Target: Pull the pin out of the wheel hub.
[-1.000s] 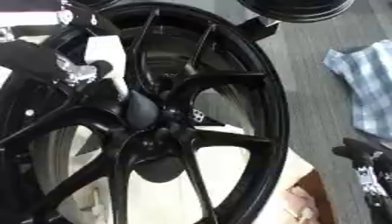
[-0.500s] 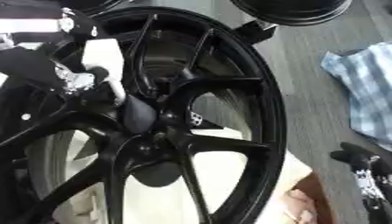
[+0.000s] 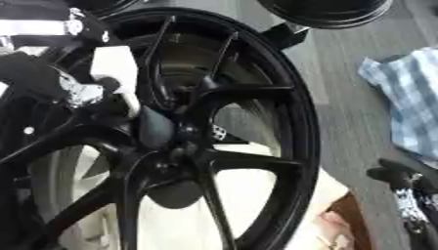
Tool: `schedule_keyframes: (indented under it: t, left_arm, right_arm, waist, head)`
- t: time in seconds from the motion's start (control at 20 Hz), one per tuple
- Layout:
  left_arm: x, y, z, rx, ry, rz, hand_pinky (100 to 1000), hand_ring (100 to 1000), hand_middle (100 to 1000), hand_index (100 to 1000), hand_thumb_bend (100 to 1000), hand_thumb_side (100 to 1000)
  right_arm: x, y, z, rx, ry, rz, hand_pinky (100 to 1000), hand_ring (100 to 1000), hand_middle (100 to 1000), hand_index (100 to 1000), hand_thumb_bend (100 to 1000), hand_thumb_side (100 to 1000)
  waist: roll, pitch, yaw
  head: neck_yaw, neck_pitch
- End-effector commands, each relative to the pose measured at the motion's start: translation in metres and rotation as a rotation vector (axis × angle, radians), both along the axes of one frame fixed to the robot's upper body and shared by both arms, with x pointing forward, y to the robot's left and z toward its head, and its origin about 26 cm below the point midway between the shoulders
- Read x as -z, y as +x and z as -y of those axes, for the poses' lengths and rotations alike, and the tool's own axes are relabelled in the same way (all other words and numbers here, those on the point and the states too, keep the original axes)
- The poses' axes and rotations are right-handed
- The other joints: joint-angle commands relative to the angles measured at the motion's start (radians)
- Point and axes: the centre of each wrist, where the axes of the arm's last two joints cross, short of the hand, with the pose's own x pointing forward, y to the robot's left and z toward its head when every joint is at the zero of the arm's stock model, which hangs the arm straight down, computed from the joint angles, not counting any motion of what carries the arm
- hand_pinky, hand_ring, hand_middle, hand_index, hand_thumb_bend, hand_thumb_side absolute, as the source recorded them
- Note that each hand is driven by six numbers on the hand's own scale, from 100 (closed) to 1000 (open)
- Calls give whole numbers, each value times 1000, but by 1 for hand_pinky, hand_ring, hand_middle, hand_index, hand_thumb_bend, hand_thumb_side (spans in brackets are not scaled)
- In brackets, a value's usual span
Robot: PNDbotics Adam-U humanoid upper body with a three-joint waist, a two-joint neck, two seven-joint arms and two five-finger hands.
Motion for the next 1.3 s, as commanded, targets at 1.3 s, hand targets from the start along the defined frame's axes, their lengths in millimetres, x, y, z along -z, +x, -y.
schedule_keyframes:
  t: [1.3]
  left_arm:
    - [-35, -34, 5, 8, -134, 75, 763, 701, 558, 439, 100, 244]
  right_arm:
    - [-5, -3, 2, -9, -5, 7, 1000, 778, 653, 793, 100, 732]
  waist:
    - [-1, -41, 7]
  head:
    - [-5, -2]
